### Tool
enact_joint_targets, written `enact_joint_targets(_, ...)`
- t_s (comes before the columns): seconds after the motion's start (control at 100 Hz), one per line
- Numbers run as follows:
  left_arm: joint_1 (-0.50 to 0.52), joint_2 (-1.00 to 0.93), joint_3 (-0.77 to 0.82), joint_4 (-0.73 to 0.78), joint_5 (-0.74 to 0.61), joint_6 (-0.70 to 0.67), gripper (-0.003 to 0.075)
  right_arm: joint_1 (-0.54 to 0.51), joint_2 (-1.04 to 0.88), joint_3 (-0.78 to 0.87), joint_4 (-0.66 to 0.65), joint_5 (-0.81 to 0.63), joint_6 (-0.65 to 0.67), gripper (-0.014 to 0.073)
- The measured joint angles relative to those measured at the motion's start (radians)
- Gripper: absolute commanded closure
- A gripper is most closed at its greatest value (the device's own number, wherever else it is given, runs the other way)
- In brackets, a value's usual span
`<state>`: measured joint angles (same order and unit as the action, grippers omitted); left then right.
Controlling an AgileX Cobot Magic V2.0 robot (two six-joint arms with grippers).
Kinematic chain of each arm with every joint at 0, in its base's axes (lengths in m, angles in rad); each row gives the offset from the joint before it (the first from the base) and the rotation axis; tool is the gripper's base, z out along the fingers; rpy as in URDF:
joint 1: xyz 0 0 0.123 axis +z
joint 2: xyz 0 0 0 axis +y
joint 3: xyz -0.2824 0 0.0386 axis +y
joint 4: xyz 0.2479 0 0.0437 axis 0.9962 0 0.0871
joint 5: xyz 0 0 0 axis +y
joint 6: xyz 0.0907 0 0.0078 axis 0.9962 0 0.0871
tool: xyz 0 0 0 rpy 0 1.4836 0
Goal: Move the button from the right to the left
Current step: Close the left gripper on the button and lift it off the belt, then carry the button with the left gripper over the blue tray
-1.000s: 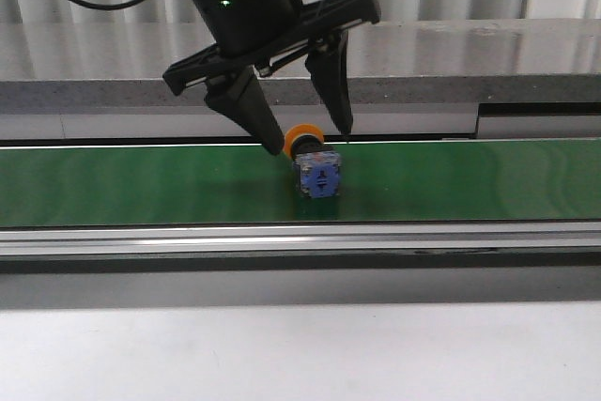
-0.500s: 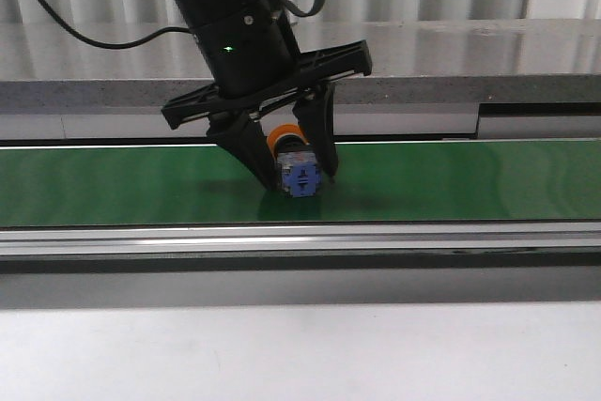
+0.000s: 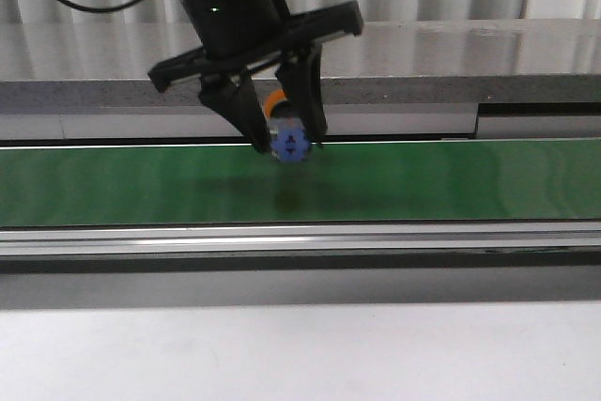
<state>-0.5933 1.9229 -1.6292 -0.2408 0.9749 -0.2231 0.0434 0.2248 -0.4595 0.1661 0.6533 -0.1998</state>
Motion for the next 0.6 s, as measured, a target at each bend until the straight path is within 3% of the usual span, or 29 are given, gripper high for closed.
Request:
enact_joint_targets(0.31, 0.209, -0.141, -0.002, 0.117, 0.164, 0.074, 0.074, 0.0, 0.0, 0.0, 0.0, 0.0, 0.0, 0.0659)
enact_joint_targets(0.6, 0.459, -0.158, -0.002, 0.156, 0.256, 0.289, 0.074, 0.0, 0.0, 0.0, 0.0, 0.0, 0.0, 0.0659)
